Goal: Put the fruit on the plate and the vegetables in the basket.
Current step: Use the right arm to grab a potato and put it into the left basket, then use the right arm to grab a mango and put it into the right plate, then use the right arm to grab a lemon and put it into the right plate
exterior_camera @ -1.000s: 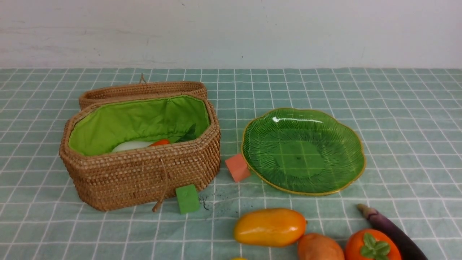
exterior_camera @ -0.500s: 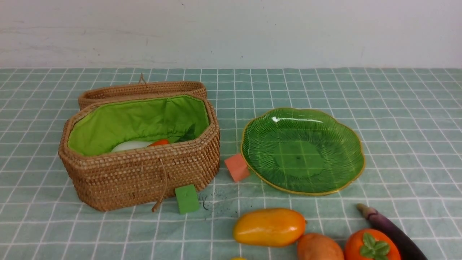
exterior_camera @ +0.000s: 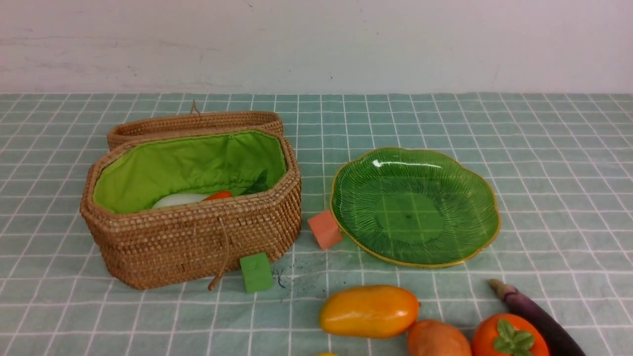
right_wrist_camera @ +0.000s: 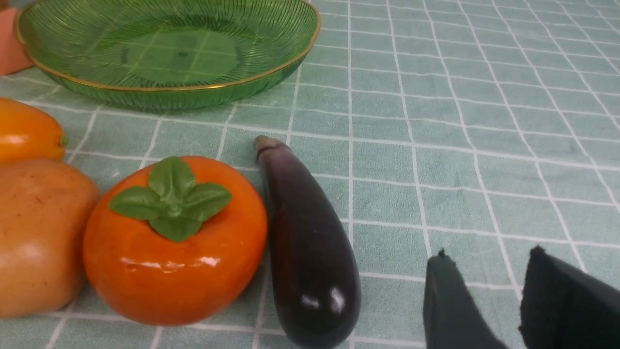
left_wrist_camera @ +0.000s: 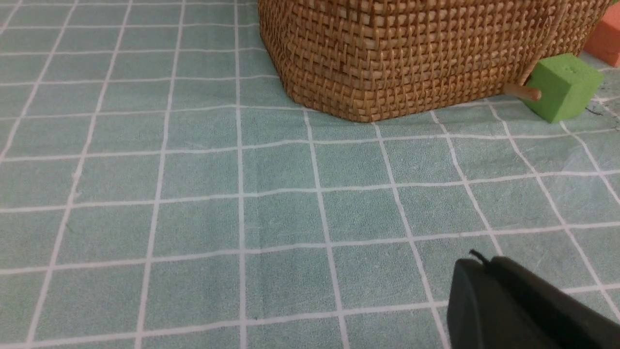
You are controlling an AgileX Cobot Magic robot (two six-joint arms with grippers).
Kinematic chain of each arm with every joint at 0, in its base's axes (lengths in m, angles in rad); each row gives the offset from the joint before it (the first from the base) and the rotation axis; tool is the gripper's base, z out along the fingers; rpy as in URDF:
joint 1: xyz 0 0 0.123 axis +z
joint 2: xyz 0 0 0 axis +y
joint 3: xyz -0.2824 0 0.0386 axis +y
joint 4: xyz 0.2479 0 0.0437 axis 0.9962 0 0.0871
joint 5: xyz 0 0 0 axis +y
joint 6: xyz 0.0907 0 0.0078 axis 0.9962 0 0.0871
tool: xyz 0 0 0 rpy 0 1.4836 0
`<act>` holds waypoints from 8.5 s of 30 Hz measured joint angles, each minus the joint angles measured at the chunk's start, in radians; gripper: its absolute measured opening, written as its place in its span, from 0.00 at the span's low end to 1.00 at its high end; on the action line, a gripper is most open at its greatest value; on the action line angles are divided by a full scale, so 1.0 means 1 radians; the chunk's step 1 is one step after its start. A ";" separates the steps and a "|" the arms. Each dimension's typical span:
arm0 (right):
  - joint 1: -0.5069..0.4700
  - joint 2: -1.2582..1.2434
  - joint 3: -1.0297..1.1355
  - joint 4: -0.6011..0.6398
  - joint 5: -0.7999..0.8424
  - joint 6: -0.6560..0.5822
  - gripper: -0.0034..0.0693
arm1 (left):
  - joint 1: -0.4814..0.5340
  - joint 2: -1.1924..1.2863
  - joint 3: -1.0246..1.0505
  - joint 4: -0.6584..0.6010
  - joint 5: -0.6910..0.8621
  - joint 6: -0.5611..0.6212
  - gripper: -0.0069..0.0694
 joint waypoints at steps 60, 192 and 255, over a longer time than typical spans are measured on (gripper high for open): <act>0.082 1.201 -1.058 0.261 0.541 0.095 0.39 | 0.000 0.000 0.000 0.002 -0.002 0.000 0.16; 0.551 1.827 -1.244 0.295 0.448 -1.153 0.81 | 0.000 0.000 0.000 0.003 -0.002 0.000 0.28; 0.787 1.846 -1.227 0.358 0.439 -0.189 0.87 | 0.000 0.000 0.000 0.003 -0.002 0.000 0.28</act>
